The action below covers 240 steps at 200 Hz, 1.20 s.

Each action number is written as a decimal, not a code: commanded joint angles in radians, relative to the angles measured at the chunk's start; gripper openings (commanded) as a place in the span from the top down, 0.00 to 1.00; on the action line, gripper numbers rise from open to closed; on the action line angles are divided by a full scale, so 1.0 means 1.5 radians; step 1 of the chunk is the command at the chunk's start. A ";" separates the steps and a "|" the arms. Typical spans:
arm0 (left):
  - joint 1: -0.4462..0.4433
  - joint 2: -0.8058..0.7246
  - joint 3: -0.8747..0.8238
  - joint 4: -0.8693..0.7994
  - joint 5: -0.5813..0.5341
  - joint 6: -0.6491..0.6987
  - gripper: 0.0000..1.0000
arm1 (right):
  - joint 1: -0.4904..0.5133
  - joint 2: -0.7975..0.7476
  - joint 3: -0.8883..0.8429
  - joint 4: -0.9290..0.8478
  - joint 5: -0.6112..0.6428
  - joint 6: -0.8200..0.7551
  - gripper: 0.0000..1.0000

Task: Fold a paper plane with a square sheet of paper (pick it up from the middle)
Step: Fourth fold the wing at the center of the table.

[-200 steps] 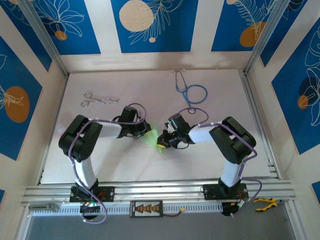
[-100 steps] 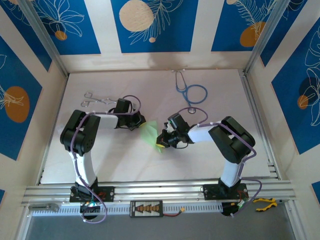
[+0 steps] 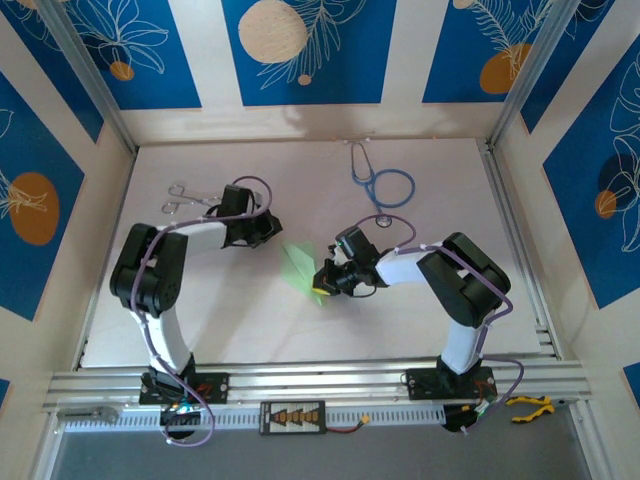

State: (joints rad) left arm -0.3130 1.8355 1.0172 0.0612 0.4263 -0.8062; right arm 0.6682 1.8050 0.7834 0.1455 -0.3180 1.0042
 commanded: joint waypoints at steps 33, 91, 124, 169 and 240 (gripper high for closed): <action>-0.099 -0.075 -0.084 0.031 0.033 -0.024 0.91 | 0.003 0.014 -0.023 -0.101 0.020 -0.004 1.00; -0.126 -0.029 -0.118 0.072 0.039 -0.022 0.91 | 0.001 0.008 -0.023 -0.107 0.023 -0.009 1.00; -0.120 0.002 -0.116 0.051 0.013 -0.018 0.94 | 0.002 -0.011 -0.024 -0.097 0.012 -0.027 1.00; -0.110 0.011 -0.149 0.060 0.002 -0.025 0.96 | 0.001 -0.132 -0.051 -0.069 0.044 -0.054 0.91; -0.109 0.007 -0.166 0.086 0.013 -0.034 0.96 | 0.001 -0.153 -0.048 -0.038 0.017 -0.067 0.95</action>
State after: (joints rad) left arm -0.4885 1.8229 0.7998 0.2371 0.4831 -0.8585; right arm 0.6472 1.5356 0.6842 0.0666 -0.2382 0.9325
